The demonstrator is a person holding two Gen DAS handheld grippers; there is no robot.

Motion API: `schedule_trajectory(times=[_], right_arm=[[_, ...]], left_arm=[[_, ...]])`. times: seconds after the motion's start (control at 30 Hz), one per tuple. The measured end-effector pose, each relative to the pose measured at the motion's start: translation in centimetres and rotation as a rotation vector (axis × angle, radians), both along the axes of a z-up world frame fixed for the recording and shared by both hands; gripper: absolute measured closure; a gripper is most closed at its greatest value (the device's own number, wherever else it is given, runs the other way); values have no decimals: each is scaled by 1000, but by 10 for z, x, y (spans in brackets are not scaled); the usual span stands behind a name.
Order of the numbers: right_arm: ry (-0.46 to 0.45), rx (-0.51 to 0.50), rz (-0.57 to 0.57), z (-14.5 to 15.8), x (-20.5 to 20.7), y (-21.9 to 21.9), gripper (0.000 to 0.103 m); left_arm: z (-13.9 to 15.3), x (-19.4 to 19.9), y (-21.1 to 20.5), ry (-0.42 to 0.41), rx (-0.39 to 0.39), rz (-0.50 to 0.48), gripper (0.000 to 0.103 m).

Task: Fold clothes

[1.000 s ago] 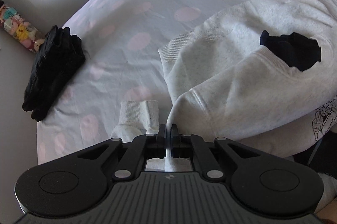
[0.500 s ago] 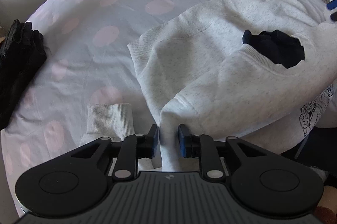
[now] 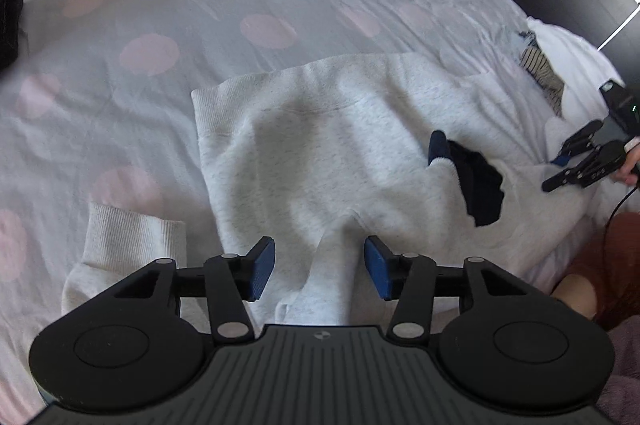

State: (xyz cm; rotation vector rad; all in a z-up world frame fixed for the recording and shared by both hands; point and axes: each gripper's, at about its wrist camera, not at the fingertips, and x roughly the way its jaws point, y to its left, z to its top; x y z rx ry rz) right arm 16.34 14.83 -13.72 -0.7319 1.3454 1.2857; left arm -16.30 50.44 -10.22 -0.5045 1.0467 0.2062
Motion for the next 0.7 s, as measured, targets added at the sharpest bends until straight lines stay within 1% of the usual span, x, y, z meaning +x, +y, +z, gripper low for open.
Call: schedule_trajectory(times=[0.03, 0.07, 0.1, 0.17, 0.2, 0.23, 0.3, 0.33, 0.37, 0.4, 0.43, 0.47, 0.5, 0.6, 0.63, 0.7], right_arm=[[32, 11, -12, 2, 0, -3, 71], [47, 20, -23, 4, 0, -7, 73], [50, 27, -25, 6, -2, -9, 73], [57, 38, -28, 10, -4, -15, 76], [64, 42, -36, 11, -4, -16, 77], [71, 45, -45, 11, -4, -18, 77], [76, 55, -74, 13, -3, -21, 78], [77, 64, -87, 15, -2, -23, 80], [77, 74, -101, 17, -2, -25, 86], [77, 84, -115, 18, -1, -26, 88], [77, 93, -128, 20, -1, -28, 91], [77, 103, -142, 22, 0, -30, 93], [78, 123, -153, 26, -1, -35, 93], [63, 184, -175, 42, -6, -46, 95], [53, 208, -181, 48, -9, -50, 96], [20, 269, -190, 67, -14, -57, 96]], left_arm=[[2, 0, 5, -22, -34, 17, 42], [5, 0, 10, -43, -67, 34, 33], [6, 2, 14, -62, -101, 47, 26], [6, 10, 16, -88, -138, 51, 26], [4, 14, 15, -89, -144, 44, 25], [0, 21, 13, -71, -140, 35, 24], [-11, 33, 5, 1, -110, 4, 24], [-17, 39, 2, 37, -100, -18, 24], [-20, 39, -1, 48, -115, -25, 28], [-23, 40, -4, 59, -130, -32, 40], [-26, 40, -6, 69, -145, -40, 47], [-24, 38, -10, 53, -154, -26, 59], [-21, 36, -13, 40, -145, -14, 72], [0, 22, -25, -8, -104, 13, 85], [7, 18, -29, -23, -91, 23, 85], [30, 8, -41, -56, -33, 47, 89]])
